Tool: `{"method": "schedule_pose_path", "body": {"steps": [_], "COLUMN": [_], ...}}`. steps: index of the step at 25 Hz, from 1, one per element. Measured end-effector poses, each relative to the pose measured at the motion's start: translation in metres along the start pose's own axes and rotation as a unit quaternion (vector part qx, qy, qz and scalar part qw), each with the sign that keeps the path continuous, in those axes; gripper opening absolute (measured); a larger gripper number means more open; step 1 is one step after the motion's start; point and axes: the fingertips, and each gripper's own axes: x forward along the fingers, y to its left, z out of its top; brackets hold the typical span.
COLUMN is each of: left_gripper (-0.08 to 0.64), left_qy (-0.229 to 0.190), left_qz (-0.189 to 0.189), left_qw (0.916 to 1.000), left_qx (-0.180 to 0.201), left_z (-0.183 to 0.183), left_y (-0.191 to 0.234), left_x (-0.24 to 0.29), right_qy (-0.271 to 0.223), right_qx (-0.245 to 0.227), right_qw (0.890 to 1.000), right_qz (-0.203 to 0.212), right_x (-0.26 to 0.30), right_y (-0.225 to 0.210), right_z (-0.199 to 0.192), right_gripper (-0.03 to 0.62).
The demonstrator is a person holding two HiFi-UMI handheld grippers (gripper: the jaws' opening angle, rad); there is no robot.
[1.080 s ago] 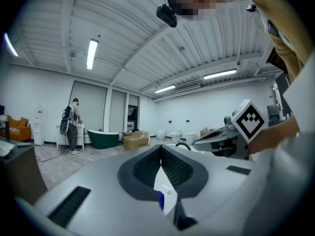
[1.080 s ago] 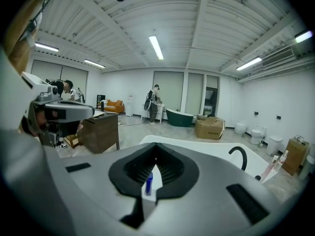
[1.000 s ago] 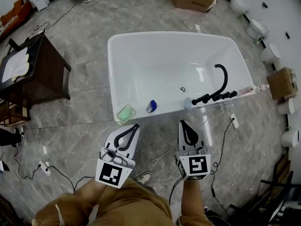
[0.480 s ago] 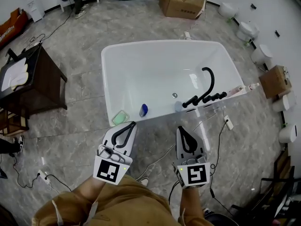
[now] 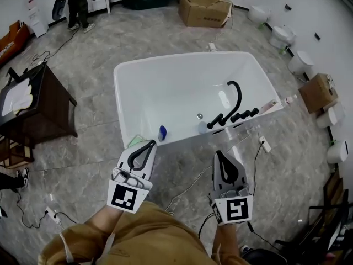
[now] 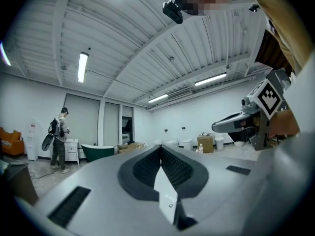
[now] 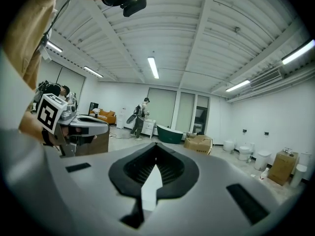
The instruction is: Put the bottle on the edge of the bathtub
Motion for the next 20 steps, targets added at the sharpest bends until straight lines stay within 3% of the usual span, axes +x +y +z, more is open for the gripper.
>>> {"method": "schedule_pose_path", "body": {"steps": [14, 20], "left_gripper": [0.006, 0.006], "left_qy": [-0.013, -0.011], "left_qz": [0.021, 0.037], "left_qw": [0.9994, 0.9986], "left_qx": [0.025, 0.036], "left_z": [0.025, 0.03], "left_y": [-0.001, 0.001], "left_x": [-0.02, -0.033], "right_qy": [-0.032, -0.045], "right_qx": [0.01, 0.014], "right_qw": [0.999, 0.999], "right_qz": [-0.03, -0.023], "right_x": [-0.055, -0.062], "right_y": [-0.017, -0.014], "right_z": [0.013, 0.017], "right_gripper": [0.005, 0.005]}}
